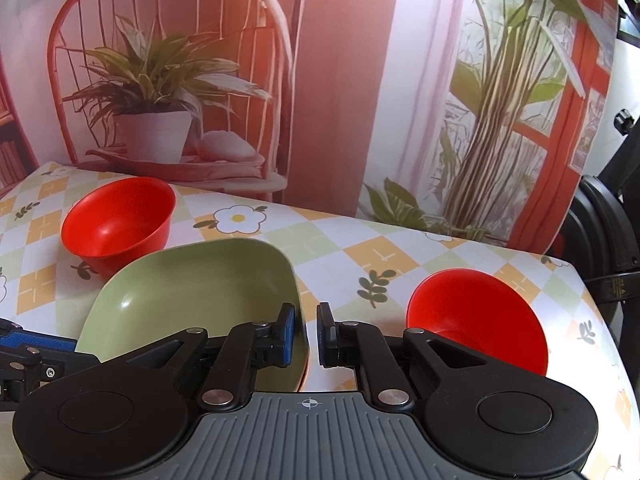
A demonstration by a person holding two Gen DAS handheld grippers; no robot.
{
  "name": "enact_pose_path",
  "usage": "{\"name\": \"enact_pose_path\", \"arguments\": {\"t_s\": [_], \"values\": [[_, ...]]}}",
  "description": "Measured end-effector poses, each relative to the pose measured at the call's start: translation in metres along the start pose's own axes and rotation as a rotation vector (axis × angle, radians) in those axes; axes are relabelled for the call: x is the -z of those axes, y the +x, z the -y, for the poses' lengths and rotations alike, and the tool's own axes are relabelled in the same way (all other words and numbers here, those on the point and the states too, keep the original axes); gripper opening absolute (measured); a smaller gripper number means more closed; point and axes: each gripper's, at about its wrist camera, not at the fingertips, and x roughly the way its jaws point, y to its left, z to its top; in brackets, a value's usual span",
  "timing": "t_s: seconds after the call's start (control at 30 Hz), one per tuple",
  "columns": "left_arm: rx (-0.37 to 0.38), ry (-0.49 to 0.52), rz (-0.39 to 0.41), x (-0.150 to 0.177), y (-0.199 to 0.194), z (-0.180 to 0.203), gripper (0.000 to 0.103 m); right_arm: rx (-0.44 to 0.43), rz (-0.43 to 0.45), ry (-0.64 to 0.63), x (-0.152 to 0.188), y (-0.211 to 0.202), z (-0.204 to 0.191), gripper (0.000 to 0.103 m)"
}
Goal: Organize plates and bowls
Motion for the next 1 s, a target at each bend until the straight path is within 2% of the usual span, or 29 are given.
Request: {"name": "enact_pose_path", "arguments": {"t_s": [0.1, 0.23, 0.53, 1.0], "values": [[-0.005, 0.002, 0.007, 0.000, -0.003, 0.001, 0.018, 0.003, 0.003, 0.008, 0.000, -0.006, 0.002, 0.010], [-0.004, 0.006, 0.019, 0.002, -0.008, 0.003, 0.019, 0.007, 0.007, 0.025, 0.004, -0.016, 0.005, 0.017], [-0.014, 0.022, 0.032, 0.006, -0.014, 0.007, 0.019, -0.007, 0.020, 0.089, 0.022, -0.042, 0.016, 0.017], [-0.032, 0.054, 0.041, 0.015, -0.019, 0.011, 0.019, -0.038, -0.012, 0.047, 0.035, -0.046, -0.006, 0.018]]}}
